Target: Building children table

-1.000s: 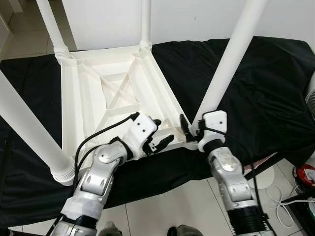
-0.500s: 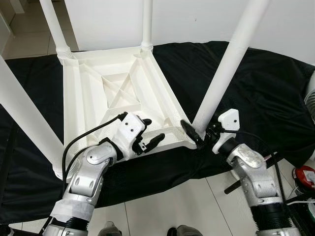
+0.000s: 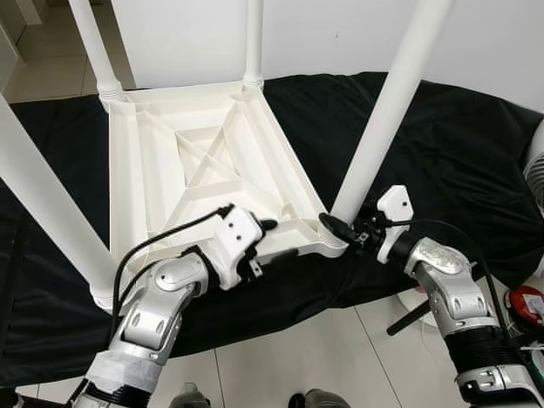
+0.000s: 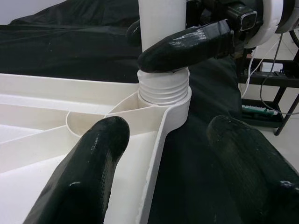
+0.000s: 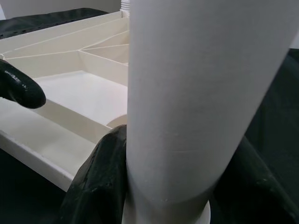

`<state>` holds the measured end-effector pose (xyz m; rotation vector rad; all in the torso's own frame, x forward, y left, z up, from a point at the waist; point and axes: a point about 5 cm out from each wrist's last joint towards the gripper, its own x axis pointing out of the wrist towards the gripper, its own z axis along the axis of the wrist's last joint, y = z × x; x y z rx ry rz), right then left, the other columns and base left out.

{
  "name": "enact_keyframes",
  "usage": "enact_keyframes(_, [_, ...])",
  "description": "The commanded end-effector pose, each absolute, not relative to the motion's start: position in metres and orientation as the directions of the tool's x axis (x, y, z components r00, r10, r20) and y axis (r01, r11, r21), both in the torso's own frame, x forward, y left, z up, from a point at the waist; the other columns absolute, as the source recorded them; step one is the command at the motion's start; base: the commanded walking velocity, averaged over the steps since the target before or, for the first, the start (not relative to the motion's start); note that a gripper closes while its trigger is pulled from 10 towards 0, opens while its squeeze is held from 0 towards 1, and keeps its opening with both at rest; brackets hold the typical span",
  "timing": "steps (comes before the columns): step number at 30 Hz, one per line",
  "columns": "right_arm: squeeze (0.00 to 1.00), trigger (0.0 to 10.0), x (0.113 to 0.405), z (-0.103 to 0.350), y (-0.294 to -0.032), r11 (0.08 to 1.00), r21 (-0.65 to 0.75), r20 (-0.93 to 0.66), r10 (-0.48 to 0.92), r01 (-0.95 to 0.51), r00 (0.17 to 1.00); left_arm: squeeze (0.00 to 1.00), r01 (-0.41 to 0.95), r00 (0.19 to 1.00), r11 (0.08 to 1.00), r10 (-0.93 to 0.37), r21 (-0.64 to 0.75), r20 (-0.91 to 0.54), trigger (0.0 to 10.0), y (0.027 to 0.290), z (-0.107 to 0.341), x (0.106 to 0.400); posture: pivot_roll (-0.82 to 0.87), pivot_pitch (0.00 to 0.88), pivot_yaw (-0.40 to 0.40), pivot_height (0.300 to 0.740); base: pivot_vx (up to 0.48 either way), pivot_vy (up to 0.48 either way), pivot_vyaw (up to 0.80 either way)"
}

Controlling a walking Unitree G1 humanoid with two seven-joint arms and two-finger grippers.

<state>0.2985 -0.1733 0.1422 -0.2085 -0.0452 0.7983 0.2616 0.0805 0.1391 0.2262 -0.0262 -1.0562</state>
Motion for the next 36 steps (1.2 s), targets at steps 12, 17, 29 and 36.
enact_keyframes(12, [0.0, 10.0, 0.292, 0.132, -0.154, 0.717, -0.122, -0.041, 0.688, -0.687, 0.725, 0.0, 0.876, 0.469, 0.449, -0.878, 0.174, -0.096, 10.0, 0.074, 0.137, 0.26, 0.01, 0.016, -0.022, 0.74, 0.0, 0.0, 0.0])
enact_keyframes(17, [0.0, 10.0, 0.293, 0.13, -0.145, 0.777, -0.127, -0.037, 0.617, -0.616, 0.786, 0.0, 0.874, 0.474, 0.455, -0.876, 0.168, -0.091, 10.0, 0.073, 0.138, 0.259, 0.01, 0.021, -0.017, 0.74, 0.0, 0.0, 0.0])
enact_keyframes(29, [0.0, 10.0, 0.291, 0.121, -0.105, 0.979, 0.037, -0.056, 0.2, -0.198, 0.978, 0.0, 0.874, 0.477, 0.46, -0.875, 0.159, -0.089, 10.0, 0.075, 0.138, 0.262, 0.01, 0.02, -0.017, 0.74, 0.0, 0.0, 0.0])
enact_keyframes(36, [0.0, 10.0, 0.288, 0.13, -0.086, 0.989, 0.06, -0.058, 0.142, -0.139, 0.988, 0.0, 0.875, 0.474, 0.46, -0.877, 0.15, -0.08, 10.0, 0.071, 0.139, 0.262, 0.0, 0.021, -0.017, 0.74, 0.0, 0.0, 0.0])
